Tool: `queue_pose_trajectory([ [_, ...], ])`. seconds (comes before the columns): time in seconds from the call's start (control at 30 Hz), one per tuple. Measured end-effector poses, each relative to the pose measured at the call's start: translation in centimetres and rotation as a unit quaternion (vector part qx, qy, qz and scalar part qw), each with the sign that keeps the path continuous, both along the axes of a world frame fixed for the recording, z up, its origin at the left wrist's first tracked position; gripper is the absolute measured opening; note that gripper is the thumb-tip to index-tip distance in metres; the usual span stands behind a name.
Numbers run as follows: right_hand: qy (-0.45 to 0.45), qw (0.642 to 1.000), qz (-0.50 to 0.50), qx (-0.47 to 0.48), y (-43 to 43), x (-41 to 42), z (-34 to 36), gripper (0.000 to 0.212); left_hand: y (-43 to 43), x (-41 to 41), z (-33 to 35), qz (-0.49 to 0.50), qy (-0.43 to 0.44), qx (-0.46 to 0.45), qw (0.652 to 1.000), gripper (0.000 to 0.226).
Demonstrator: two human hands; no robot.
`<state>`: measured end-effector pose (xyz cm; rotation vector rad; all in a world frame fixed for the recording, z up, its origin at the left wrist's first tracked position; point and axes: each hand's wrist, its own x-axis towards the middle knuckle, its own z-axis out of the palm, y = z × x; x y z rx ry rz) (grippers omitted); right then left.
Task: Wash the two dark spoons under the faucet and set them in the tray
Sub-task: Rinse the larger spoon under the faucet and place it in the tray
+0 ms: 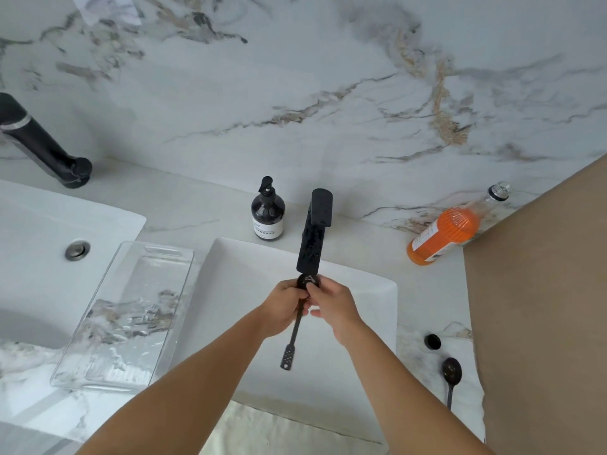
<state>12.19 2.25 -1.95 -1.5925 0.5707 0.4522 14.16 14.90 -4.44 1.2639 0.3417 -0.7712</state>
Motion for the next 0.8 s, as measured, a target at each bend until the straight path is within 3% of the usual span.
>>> queue_pose_trajectory([
  [0.07, -0.011, 0.999, -0.008, -0.047, 0.4, 0.6, 0.0, 0.018, 0.4, -0.4, -0.4, 0.008, -0.018, -0.014, 1.0, 0.024],
  [0.17, -0.013, 0.993, -0.034, -0.109, 0.4, 1.3, -0.2, 0.013, 0.8, -0.7, -0.7, -0.013, -0.07, 0.099, 0.992, 0.034],
  [0.27, -0.002, 0.992, -0.027, -0.125, 0.7, 1.9, -0.1, 0.018, 1.0, -1.0, -0.8, -0.023, -0.059, 0.168, 0.984, 0.049],
  [0.5, 0.034, 0.985, 0.016, -0.168, 0.6, 2.5, 0.5, 0.011, 0.6, -2.5, 0.0, -0.015, -0.012, 0.058, 0.998, 0.035],
  [0.63, 0.026, 0.979, 0.02, -0.201, 1.7, 2.9, 0.7, 0.006, 0.8, -2.9, 0.3, 0.008, -0.014, 0.062, 0.998, 0.037],
  [0.8, 0.056, 0.998, 0.016, 0.004, 1.6, 3.7, 1.6, 0.017, 2.1, -1.8, 0.9, -0.005, -0.021, 0.053, 0.998, 0.04],
])
